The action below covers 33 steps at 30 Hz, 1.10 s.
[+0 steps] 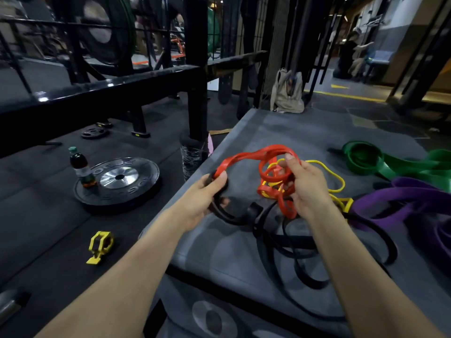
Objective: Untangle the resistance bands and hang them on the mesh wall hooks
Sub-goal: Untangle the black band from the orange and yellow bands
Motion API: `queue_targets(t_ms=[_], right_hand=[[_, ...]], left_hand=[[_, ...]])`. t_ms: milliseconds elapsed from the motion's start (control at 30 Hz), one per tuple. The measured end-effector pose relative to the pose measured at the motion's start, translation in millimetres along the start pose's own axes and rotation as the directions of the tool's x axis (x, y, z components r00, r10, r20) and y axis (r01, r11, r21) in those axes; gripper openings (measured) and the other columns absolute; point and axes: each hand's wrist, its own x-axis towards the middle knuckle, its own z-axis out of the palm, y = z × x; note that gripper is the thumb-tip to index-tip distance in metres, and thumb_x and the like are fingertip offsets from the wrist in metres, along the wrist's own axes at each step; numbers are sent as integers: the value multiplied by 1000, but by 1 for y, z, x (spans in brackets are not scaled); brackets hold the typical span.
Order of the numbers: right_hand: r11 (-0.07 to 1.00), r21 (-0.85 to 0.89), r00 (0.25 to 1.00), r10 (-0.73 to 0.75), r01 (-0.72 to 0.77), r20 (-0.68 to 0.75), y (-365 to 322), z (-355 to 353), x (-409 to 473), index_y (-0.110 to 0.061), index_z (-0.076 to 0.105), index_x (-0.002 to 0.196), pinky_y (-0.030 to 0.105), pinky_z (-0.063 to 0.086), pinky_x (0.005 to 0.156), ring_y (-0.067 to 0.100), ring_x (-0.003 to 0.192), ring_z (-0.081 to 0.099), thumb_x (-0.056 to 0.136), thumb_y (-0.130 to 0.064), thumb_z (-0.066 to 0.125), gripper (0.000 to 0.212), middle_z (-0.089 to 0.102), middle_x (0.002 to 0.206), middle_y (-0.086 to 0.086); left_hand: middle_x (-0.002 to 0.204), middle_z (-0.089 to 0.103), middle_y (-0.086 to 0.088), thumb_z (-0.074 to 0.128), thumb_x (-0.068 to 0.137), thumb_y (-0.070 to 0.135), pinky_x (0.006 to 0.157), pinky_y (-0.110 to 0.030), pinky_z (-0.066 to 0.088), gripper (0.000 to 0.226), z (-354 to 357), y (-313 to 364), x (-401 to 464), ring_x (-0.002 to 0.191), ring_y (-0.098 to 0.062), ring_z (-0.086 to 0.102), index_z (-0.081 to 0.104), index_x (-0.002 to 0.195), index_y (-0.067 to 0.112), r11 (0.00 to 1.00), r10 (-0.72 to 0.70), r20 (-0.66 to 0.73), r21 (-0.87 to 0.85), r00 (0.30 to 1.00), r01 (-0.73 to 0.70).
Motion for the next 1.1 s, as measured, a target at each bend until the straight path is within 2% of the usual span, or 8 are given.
queue_targets(t_ms=[167,367,567,700,800,900,1033,1100], right_hand=[[979,-162,962,-160,125,-222,-8,-34,25,-18,52,72,24,42,44,2,35,46,87,6,50,29,54,50,-3],[932,-306,900,-291,192,-323,-4,-54,34,-21,54,76,19,44,58,11,63,52,82,7,55,29,54,69,-2],[838,-395,910,-414,375,-14,-11,-48,21,-13,59,100,8,43,67,-10,67,55,83,4,62,25,61,82,-6],[793,-506,899,-115,339,423,0,-41,12,-13,47,132,29,48,94,13,101,58,84,2,61,52,57,115,7],[736,-604,919,-60,305,390,-2,-48,13,-8,51,129,41,47,97,19,102,57,84,-2,64,47,57,114,10],[448,-851,961,-103,274,255,-6,-68,17,-9,59,120,37,45,96,20,102,59,81,-12,68,40,63,115,8],[370,-896,968,-45,246,247,-5,-80,5,-10,66,105,34,47,91,22,103,61,80,-20,71,28,67,108,6],[316,-902,951,-7,294,308,-1,-79,-3,-10,67,99,30,47,85,20,95,61,80,-25,71,25,67,98,5]], left_hand=[[63,50,3,74,66,44,42,-17,29,37,-13,3,4,37,-3,32,53,75,15,959,-52,-18,279,998,55],[49,51,11,86,53,43,50,-20,33,42,2,9,25,45,-5,42,53,63,18,849,391,-334,491,858,-195],[64,55,6,82,63,44,61,-25,39,37,7,4,37,61,-11,49,56,66,18,796,468,-437,586,769,-151],[86,67,-8,75,74,40,70,-29,41,37,-6,-7,45,85,-27,62,61,83,8,841,419,-528,533,739,-96],[101,65,-15,72,78,40,71,-30,39,44,-12,-12,48,95,-32,60,62,97,2,848,359,-567,530,741,-5],[115,57,-17,76,71,44,76,-30,43,50,-14,-16,51,97,-31,60,60,101,7,823,271,-496,564,825,69],[134,31,-16,72,75,44,106,-44,25,59,5,-15,35,125,-37,33,44,119,16,475,345,-472,833,812,282],[132,34,-15,74,74,36,104,-44,25,55,19,-12,24,122,-36,35,46,118,16,348,537,-329,925,777,152]])
